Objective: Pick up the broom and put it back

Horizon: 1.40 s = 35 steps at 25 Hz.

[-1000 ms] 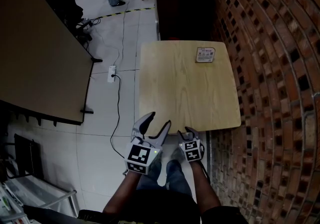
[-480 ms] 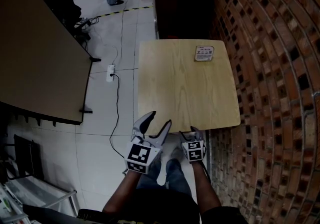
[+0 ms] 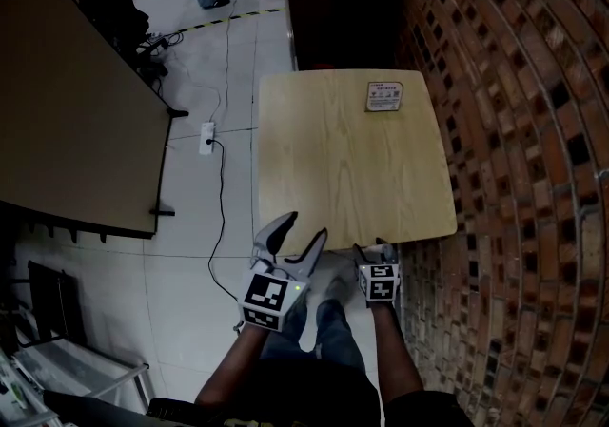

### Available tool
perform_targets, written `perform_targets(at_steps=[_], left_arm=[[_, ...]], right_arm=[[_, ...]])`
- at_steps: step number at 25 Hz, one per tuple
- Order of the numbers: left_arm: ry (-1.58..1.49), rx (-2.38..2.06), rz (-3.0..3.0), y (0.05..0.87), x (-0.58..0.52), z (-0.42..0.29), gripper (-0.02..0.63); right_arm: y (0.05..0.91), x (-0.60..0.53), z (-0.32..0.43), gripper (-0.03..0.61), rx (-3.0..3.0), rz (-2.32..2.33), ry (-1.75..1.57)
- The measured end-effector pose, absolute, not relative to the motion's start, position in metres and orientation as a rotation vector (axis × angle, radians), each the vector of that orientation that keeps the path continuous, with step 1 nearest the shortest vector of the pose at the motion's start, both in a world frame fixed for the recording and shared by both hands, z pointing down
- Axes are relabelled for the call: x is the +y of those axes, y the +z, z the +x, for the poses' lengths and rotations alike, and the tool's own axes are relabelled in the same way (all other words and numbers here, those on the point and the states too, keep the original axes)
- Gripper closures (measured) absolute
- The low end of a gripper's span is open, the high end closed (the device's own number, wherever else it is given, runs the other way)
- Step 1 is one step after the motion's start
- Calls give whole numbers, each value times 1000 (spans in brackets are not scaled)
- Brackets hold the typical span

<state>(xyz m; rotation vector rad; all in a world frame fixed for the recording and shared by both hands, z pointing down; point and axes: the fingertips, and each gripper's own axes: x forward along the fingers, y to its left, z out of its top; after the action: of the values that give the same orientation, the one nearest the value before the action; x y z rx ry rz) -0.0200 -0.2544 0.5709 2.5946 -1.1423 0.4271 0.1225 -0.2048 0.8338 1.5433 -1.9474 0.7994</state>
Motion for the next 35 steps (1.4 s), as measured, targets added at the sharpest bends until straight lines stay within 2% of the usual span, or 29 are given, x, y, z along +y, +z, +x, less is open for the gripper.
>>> perform_targets(at_steps=[8, 14, 25, 30, 35], left_arm=[[426, -1128, 2602, 570, -256, -12, 379], [409, -1140, 2620, 557, -259, -12, 379], [313, -1191, 2716, 499, -257, -20, 379], [171, -1255, 2771, 456, -255, -20, 379], [94, -1322, 2822, 424, -249, -32, 379]], right_arm=[[834, -191, 133, 307, -1943, 1553, 822], [798, -165, 142, 296, -1976, 1571, 773], [589, -168, 147, 296, -2198, 1862, 442], [489, -197, 139, 296, -2322, 1998, 208], [425, -214, 116, 296, -2371, 2067, 81]])
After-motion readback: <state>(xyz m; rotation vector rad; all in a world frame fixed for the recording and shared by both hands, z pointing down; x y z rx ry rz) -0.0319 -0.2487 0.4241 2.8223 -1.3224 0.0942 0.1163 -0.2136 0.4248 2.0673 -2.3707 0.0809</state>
